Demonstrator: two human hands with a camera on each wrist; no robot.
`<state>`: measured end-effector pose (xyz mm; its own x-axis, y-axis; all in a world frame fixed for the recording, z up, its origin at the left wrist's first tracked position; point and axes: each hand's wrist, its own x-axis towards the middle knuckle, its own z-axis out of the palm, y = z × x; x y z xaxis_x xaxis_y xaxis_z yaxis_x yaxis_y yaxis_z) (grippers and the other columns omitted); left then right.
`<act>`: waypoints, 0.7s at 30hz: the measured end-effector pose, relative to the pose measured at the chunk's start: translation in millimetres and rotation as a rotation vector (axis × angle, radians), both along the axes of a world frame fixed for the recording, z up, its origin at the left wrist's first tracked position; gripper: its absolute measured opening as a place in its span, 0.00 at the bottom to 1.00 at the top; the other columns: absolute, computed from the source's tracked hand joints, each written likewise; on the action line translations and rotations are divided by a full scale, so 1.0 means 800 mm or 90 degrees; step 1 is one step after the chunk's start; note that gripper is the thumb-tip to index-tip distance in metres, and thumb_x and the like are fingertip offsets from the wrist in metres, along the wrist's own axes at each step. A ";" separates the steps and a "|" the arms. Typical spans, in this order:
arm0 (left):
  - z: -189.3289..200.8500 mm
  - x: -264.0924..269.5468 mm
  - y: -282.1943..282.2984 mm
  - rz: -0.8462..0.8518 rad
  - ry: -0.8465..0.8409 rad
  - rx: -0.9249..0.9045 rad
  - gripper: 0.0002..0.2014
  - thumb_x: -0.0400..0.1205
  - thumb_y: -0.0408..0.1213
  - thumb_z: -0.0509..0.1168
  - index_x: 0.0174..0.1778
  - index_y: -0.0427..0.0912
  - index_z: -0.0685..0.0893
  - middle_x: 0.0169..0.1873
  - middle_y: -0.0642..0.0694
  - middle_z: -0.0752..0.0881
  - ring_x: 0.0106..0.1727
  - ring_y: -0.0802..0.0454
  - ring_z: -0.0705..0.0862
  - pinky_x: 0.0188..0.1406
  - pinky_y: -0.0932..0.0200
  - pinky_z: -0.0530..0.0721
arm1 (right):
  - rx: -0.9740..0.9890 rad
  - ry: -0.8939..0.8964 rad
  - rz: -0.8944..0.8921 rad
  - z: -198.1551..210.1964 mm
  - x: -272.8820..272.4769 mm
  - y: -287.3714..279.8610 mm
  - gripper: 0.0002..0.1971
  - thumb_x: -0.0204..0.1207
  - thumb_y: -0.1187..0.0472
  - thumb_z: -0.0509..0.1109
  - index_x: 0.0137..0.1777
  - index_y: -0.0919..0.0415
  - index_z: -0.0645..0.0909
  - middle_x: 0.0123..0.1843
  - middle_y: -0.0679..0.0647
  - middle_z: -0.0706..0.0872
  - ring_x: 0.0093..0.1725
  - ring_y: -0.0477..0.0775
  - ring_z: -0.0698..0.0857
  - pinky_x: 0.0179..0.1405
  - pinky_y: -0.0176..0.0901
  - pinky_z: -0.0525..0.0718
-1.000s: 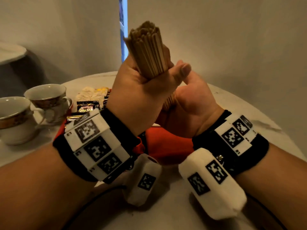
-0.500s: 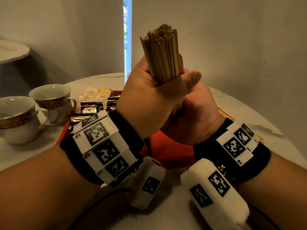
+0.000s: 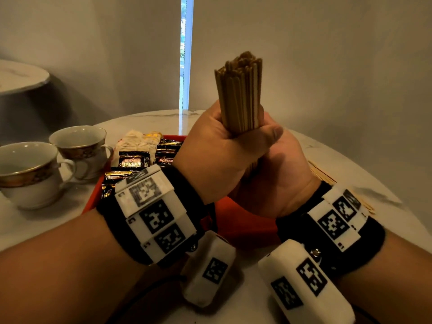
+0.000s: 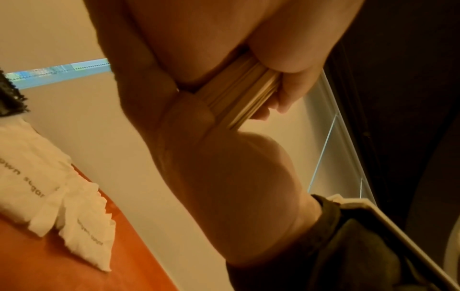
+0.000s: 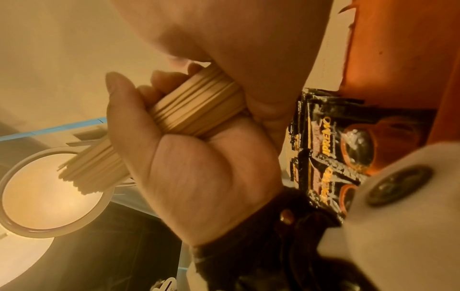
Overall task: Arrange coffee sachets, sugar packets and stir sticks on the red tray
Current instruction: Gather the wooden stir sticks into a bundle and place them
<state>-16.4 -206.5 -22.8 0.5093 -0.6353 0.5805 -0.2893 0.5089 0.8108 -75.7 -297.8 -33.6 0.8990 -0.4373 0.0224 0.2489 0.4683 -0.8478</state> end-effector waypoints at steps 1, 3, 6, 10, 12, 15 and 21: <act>0.001 0.001 0.000 0.004 0.001 -0.003 0.09 0.74 0.32 0.73 0.38 0.42 0.77 0.29 0.42 0.81 0.33 0.44 0.82 0.35 0.49 0.83 | 0.030 0.008 0.053 -0.001 0.000 -0.003 0.36 0.88 0.38 0.50 0.45 0.61 0.93 0.47 0.60 0.92 0.46 0.59 0.93 0.54 0.55 0.86; 0.002 0.007 0.002 0.013 0.000 0.015 0.09 0.75 0.32 0.73 0.40 0.40 0.77 0.30 0.39 0.80 0.31 0.46 0.82 0.32 0.51 0.82 | 0.007 0.026 0.103 0.004 -0.004 -0.009 0.40 0.82 0.30 0.51 0.54 0.63 0.93 0.62 0.65 0.90 0.63 0.64 0.89 0.73 0.63 0.76; 0.006 0.015 0.006 -0.020 -0.019 0.157 0.08 0.75 0.34 0.74 0.40 0.42 0.80 0.30 0.41 0.81 0.31 0.46 0.82 0.31 0.51 0.82 | -0.119 0.070 0.005 0.020 -0.011 -0.034 0.45 0.80 0.27 0.51 0.70 0.69 0.82 0.65 0.65 0.88 0.67 0.63 0.86 0.72 0.62 0.78; 0.005 0.017 0.011 -0.056 -0.102 0.446 0.09 0.76 0.38 0.76 0.36 0.45 0.81 0.27 0.49 0.86 0.31 0.52 0.87 0.36 0.52 0.87 | -0.460 0.003 -0.209 0.059 -0.035 -0.058 0.40 0.78 0.27 0.42 0.70 0.52 0.81 0.61 0.51 0.89 0.64 0.52 0.87 0.68 0.60 0.81; 0.005 0.013 0.012 -0.075 -0.103 0.520 0.08 0.76 0.41 0.77 0.39 0.46 0.83 0.30 0.48 0.88 0.32 0.50 0.89 0.39 0.50 0.89 | -0.590 -0.029 -0.209 0.070 -0.047 -0.066 0.47 0.71 0.19 0.38 0.76 0.46 0.77 0.74 0.48 0.82 0.75 0.47 0.79 0.77 0.59 0.73; 0.005 0.002 0.009 -0.066 -0.133 0.599 0.08 0.76 0.45 0.77 0.40 0.50 0.83 0.28 0.53 0.88 0.29 0.58 0.88 0.33 0.58 0.85 | -0.717 -0.045 -0.163 0.070 -0.054 -0.071 0.62 0.53 0.11 0.41 0.84 0.46 0.66 0.85 0.46 0.70 0.85 0.45 0.65 0.85 0.60 0.60; 0.010 -0.005 0.014 -0.057 -0.169 0.658 0.08 0.75 0.47 0.77 0.39 0.52 0.84 0.29 0.53 0.88 0.31 0.57 0.88 0.35 0.58 0.82 | -0.806 -0.028 0.020 0.044 -0.026 -0.042 0.67 0.45 0.06 0.44 0.82 0.47 0.63 0.89 0.56 0.61 0.89 0.53 0.52 0.88 0.62 0.49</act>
<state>-20.1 -195.3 -14.9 0.3734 -0.9109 -0.1757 -0.5157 -0.3613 0.7769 -96.7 -331.7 1.4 0.8966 -0.0660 0.4380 0.2922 -0.6550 -0.6968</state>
